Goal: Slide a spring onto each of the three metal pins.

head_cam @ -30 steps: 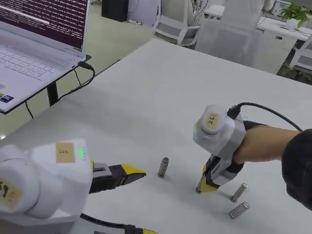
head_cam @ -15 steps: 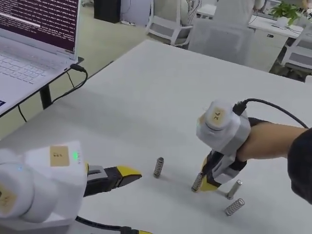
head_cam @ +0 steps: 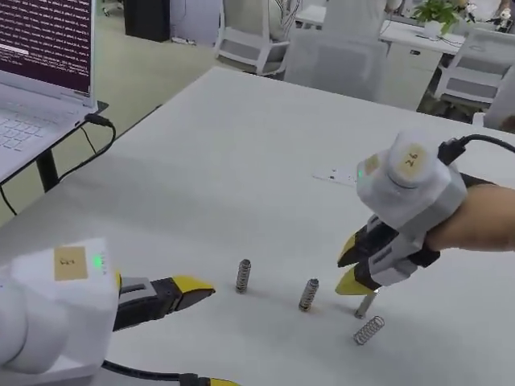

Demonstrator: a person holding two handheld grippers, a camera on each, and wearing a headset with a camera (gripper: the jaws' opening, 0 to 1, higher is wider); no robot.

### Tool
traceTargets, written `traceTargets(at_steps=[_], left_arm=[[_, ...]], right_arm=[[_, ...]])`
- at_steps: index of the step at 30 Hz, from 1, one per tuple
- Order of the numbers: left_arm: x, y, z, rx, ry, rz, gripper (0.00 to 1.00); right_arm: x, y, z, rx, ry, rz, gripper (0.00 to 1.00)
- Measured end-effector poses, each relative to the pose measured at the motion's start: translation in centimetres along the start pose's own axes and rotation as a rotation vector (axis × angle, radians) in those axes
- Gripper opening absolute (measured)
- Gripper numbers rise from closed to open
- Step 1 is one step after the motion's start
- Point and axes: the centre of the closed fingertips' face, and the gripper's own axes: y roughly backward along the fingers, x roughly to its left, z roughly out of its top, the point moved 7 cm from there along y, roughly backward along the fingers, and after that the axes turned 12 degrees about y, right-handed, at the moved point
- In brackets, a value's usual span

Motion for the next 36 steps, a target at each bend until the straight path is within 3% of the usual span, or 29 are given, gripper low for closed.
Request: traceTargets(at_steps=[9,17,25,31,36], left_arm=[[0.1,0.1,0.5,0.001,-0.005,-0.003,0.61],[0.4,0.2,1.8,-0.009,-0.021,0.004,0.60],[-0.2,-0.1,2.3,0.000,-0.037,-0.003,0.59],[-0.5,-0.3,2.1,0.008,-0.035,-0.002,0.59],[-0.6,-0.2,2.1,0.006,-0.026,0.007,0.58]], right_arm=[[2.2,2.2,-1.5,-0.057,-0.054,-0.059,0.21],[3.1,2.8,-4.5,-0.048,-0.124,-0.085,0.21],[3.2,0.9,-7.2,-0.039,-0.181,-0.050,0.20],[2.3,-1.0,-8.4,-0.046,-0.131,-0.003,0.20],[1.2,-2.2,-8.8,-0.058,-0.114,0.006,0.18]])
